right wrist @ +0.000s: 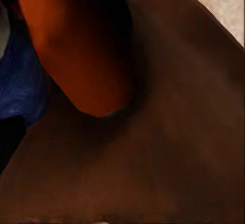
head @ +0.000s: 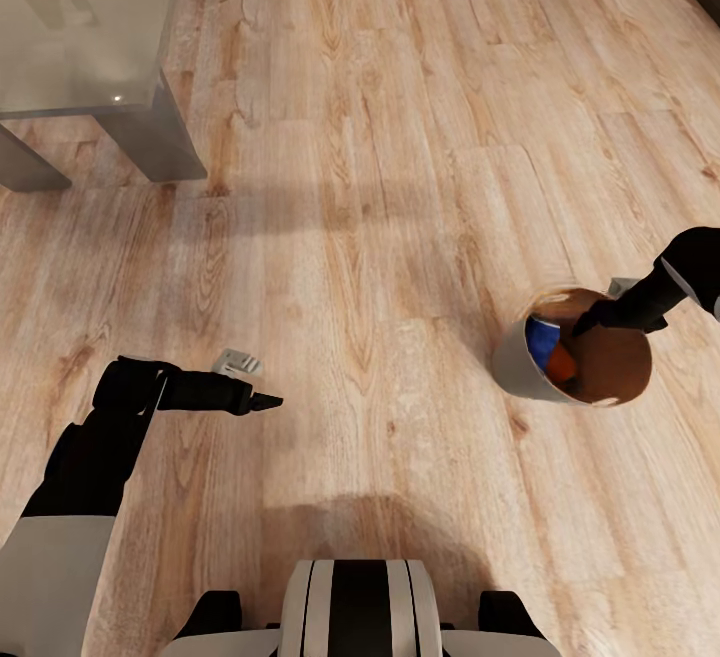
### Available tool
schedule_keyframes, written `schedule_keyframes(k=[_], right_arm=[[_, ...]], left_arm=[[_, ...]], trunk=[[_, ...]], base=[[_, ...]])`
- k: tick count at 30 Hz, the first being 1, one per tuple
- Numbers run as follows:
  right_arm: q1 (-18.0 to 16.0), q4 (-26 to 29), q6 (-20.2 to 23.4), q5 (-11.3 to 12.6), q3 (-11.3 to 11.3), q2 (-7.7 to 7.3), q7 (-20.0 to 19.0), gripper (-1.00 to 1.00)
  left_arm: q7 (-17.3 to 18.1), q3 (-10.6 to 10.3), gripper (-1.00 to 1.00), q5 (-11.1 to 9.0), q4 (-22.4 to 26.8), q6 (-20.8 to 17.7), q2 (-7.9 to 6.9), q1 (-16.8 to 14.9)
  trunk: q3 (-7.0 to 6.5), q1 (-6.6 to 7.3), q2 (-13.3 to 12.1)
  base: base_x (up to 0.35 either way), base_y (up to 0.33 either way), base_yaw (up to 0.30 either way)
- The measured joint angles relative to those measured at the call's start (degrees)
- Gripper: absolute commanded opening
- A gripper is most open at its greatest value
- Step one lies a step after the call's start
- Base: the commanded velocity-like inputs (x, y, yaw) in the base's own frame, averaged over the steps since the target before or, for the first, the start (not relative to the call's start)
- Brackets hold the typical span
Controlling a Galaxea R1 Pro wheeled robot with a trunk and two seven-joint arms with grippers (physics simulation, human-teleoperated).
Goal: Put the three can of soda from the living room inside the tash can in the kitchen.
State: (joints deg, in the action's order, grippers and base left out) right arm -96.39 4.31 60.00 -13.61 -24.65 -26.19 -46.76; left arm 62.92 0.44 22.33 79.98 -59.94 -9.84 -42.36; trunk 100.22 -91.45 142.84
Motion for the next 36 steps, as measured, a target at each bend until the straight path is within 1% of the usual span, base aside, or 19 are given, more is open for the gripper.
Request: schedule_keyframes(k=[11,19,36], right_arm=[[-0.03,-0.01,0.0,0.0,-0.06,-0.21,0.0,1.0],[-0.03,0.0,0.0,-0.02,-0.05,-0.73,0.0,1.0],[-0.02,-0.08,0.0,-0.1,-0.07,-0.79,0.0,1.0]], left_arm=[[0.01,0.0,1.0,0.0,0.02,0.0,0.0,0.0],[0.01,0.0,1.0,-0.02,0.04,-0.01,0.0,0.0],[-0.08,-0.09,1.0,0.01,0.0,-0.01,0.03,0.0]], trunk=[[0.0,0.0,0.0],[-1.43,1.75,-3.19],[-4.48,5.49,-10.01]], base=[[0.0,0.0,0.0],[0.0,0.0,0.0],[0.0,0.0,0.0]])
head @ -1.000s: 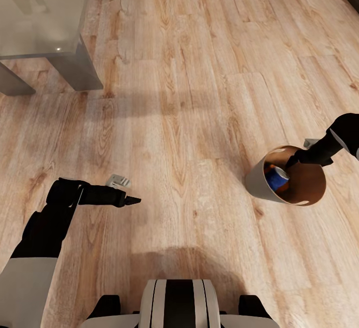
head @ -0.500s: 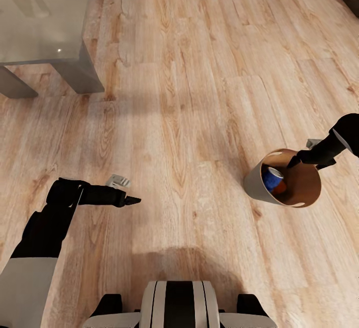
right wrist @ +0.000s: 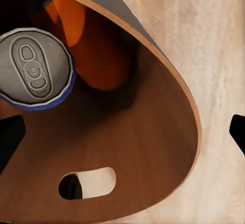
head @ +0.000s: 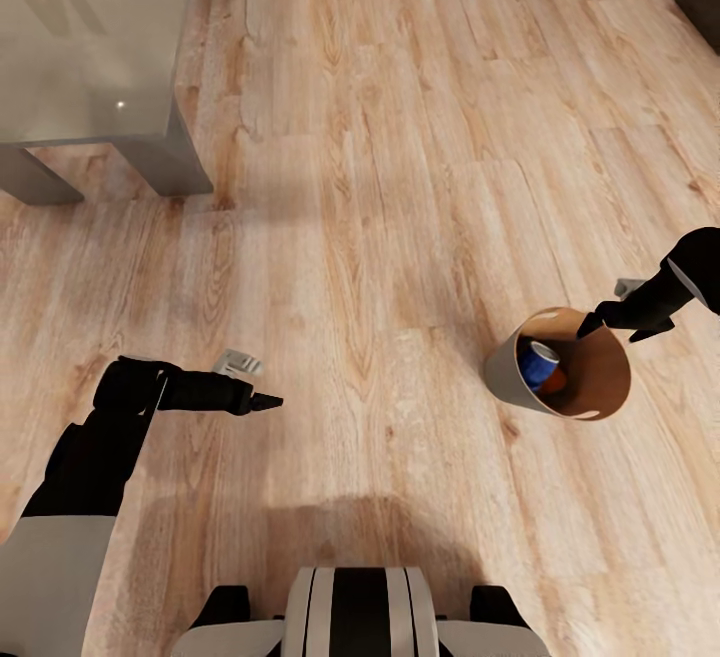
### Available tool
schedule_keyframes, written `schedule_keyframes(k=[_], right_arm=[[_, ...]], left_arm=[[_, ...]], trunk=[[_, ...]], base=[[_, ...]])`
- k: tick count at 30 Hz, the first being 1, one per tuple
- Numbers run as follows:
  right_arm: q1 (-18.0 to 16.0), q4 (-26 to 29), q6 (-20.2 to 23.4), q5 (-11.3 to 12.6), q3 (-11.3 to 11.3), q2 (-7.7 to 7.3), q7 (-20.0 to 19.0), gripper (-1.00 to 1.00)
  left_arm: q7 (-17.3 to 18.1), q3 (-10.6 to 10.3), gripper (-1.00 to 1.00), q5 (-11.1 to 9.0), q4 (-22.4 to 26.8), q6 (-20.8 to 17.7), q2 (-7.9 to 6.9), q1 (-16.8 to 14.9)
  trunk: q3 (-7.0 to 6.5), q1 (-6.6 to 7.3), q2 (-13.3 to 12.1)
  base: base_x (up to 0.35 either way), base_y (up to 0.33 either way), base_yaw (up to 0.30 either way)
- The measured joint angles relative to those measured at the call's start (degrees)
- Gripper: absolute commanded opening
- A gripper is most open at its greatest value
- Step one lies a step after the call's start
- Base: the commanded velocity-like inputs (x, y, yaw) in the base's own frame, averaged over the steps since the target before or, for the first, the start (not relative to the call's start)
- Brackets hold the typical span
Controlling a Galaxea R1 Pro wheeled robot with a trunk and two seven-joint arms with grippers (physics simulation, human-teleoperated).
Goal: Put the three can of soda from the living room inside the tash can in the kitchen.
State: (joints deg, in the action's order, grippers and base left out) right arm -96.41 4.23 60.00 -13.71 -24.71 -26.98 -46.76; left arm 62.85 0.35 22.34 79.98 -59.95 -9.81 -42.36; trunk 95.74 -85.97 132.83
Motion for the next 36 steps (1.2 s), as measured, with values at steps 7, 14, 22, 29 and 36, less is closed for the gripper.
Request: schedule_keyframes(k=[7,14,22,29,36], right_arm=[[0.01,-0.11,0.0,0.07,-0.09,0.07,0.0,1.0],[0.06,-0.32,0.0,0.08,-0.29,0.09,0.0,1.0],[0.12,-0.92,0.0,0.08,-0.47,0.06,0.02,1.0],[0.27,-0.97,0.0,0.01,-0.52,0.09,0.08,1.0],[0.33,-1.19,-0.01,0.07,-3.34,0.27,0.07,1.0]], left_arm=[[0.0,0.03,1.0,0.0,0.0,0.0,0.27,0.0],[0.0,0.08,1.0,0.12,-0.1,0.0,0.61,0.0],[-0.02,0.02,1.0,0.34,-0.31,0.0,0.67,0.0],[-0.08,0.0,1.0,0.57,-0.59,0.0,0.72,0.0],[-0.29,0.09,1.0,0.77,-0.73,0.06,0.72,0.0]], trunk=[[-1.26,1.54,-2.81],[-2.51,3.07,-5.62],[-3.95,4.83,-8.82],[-5.21,6.37,-11.63],[-6.46,7.91,-14.44]], base=[[0.0,0.0,0.0],[0.0,0.0,0.0],[0.0,0.0,0.0],[0.0,0.0,0.0],[0.0,0.0,0.0]])
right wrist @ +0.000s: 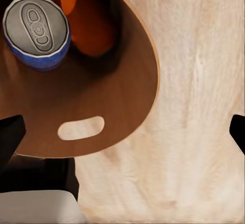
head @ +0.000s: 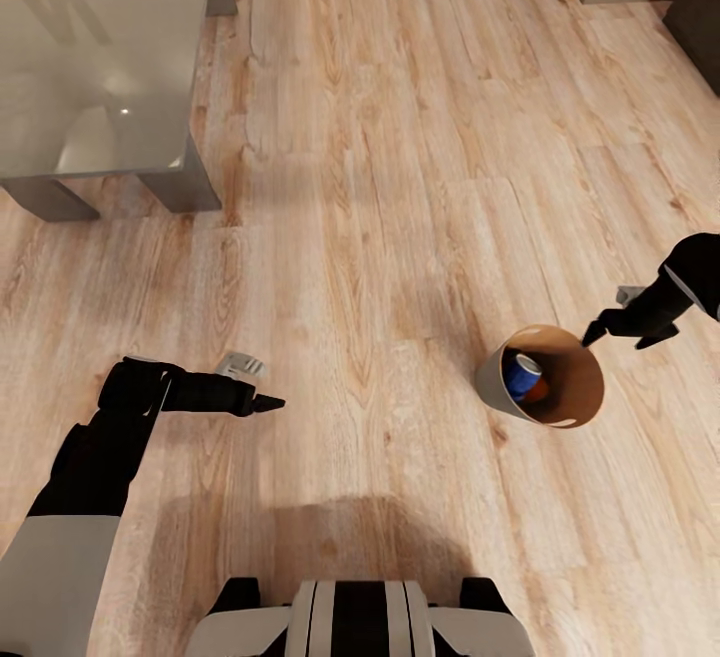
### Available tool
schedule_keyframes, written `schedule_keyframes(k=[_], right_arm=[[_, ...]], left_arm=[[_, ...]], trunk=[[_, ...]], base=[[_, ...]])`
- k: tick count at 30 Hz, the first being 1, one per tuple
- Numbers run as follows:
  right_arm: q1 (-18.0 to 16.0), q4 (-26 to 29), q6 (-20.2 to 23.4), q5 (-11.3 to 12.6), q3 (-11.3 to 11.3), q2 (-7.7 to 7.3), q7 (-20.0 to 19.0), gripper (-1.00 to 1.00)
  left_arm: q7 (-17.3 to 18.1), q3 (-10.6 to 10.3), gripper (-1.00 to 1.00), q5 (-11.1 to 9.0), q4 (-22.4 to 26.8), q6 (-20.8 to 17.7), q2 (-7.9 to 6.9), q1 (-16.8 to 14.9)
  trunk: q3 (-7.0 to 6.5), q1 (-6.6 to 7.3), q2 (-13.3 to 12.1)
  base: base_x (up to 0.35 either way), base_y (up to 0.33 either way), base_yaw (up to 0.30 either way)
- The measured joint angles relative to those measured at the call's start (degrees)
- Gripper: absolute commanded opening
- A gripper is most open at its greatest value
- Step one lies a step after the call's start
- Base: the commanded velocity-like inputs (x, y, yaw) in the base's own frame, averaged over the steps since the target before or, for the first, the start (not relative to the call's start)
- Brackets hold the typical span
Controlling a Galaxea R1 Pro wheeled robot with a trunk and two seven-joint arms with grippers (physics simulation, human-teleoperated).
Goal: Put the three can of soda from the living room inside the tash can in the kitchen.
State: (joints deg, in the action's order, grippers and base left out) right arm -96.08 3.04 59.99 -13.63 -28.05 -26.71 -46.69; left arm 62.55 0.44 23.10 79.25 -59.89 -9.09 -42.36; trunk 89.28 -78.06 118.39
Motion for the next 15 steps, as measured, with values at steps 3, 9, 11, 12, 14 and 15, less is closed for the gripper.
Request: schedule_keyframes(k=[3,9,11,12,14,15], right_arm=[[0.05,-0.47,0.0,-0.04,-1.65,0.02,-0.03,1.0],[0.22,-1.32,0.0,-0.07,-3.09,0.03,-0.06,1.0],[0.56,-1.44,0.0,-0.11,-3.46,0.11,-0.06,1.0],[0.82,-1.48,0.0,-0.13,-3.72,0.14,-0.06,1.0],[1.47,-1.5,0.0,-0.16,-4.41,0.18,-0.07,1.0],[1.86,-1.48,0.0,-0.17,-4.81,0.19,-0.07,1.0]], left_arm=[[-1.07,0.13,1.0,-0.03,0.0,0.02,-0.02,0.0],[-4.12,0.19,1.0,-0.36,-0.09,0.05,-0.03,0.0],[-4.74,0.19,1.0,-0.4,-0.24,0.08,0.0,0.0],[-4.98,0.18,1.0,-0.43,-0.34,0.09,0.01,0.0],[-5.33,0.18,1.0,-0.46,-0.59,0.1,0.0,0.0],[-5.46,0.18,1.0,-0.46,-0.71,0.1,-0.01,0.0]], trunk=[[-0.54,0.66,-1.2],[-1.62,1.98,-3.61],[-1.97,2.42,-4.41],[-2.15,2.63,-4.81],[-2.51,3.07,-5.62],[-2.69,3.29,-6.02]], base=[[0.0,0.0,0.0],[0.0,0.0,0.0],[0.0,0.0,0.0],[0.0,0.0,0.0],[0.0,0.0,0.0],[0.0,0.0,0.0]])
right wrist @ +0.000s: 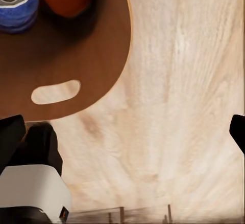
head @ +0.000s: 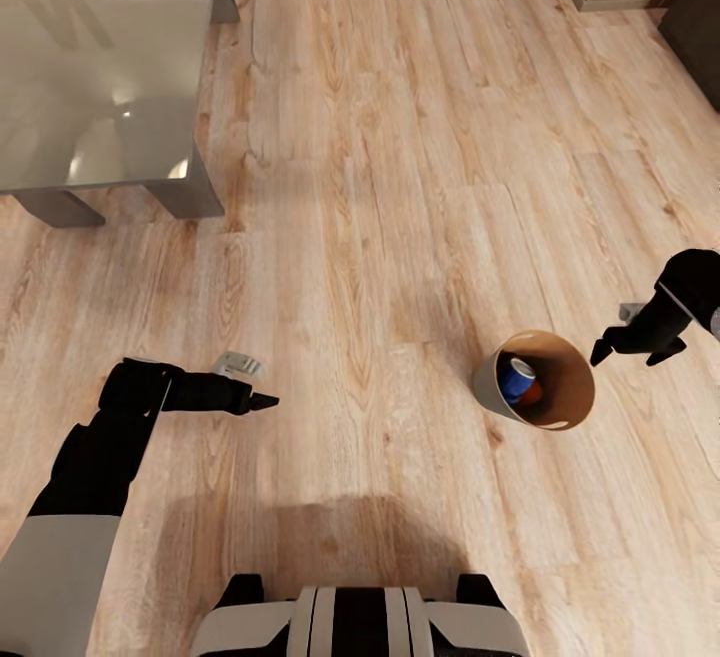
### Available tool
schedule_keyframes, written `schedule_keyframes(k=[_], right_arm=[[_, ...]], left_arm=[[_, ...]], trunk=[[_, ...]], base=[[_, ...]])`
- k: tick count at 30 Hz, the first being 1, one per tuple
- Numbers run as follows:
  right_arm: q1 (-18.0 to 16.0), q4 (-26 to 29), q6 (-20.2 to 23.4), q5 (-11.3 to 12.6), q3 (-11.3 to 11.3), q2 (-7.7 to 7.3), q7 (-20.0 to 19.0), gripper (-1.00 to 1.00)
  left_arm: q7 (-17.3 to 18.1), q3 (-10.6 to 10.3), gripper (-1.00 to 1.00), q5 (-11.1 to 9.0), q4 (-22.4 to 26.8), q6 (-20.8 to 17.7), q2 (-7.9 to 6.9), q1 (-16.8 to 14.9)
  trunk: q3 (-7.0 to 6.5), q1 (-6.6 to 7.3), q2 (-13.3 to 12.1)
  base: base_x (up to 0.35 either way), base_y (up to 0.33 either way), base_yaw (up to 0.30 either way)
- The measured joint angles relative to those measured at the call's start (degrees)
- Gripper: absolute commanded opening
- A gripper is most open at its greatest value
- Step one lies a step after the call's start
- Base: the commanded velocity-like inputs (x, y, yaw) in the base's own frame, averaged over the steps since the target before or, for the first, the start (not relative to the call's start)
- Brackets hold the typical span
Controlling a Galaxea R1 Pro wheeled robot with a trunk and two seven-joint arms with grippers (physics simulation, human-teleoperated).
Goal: Put the three can of soda from the living room inside the tash can in the kitchen.
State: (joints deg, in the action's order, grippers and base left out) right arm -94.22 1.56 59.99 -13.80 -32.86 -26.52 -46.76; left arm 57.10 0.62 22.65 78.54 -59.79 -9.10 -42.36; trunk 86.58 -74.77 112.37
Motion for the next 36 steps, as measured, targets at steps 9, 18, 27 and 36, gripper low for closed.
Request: schedule_keyframes(k=[9,18,27,36], right_arm=[[7.22,0.74,0.0,-0.2,-3.01,0.15,0.31,1.0],[29.12,19.23,0.01,0.27,-2.21,0.06,1.02,1.0],[47.68,28.51,-2.62,0.7,15.14,2.39,16.71,1.0],[53.29,26.4,-11.54,0.84,19.52,8.48,21.77,1.0]], left_arm=[[-2.81,0.09,1.0,0.22,-2.83,0.44,0.75,0.01],[-16.34,0.21,1.0,-0.12,-12.29,7.25,4.0,0.0],[-28.75,1.17,1.0,-2.62,-28.01,20.43,4.49,2.62],[-44.76,7.37,1.0,-6.89,-45.12,34.51,4.31,4.25]], trunk=[[-1.61,1.97,-3.61],[-3.23,3.95,-7.22],[-4.83,5.93,-10.83],[-6.46,7.91,-14.44]], base=[[0.0,0.0,0.0],[0.0,0.0,0.0],[0.0,0.0,0.0],[0.0,0.0,0.0]])
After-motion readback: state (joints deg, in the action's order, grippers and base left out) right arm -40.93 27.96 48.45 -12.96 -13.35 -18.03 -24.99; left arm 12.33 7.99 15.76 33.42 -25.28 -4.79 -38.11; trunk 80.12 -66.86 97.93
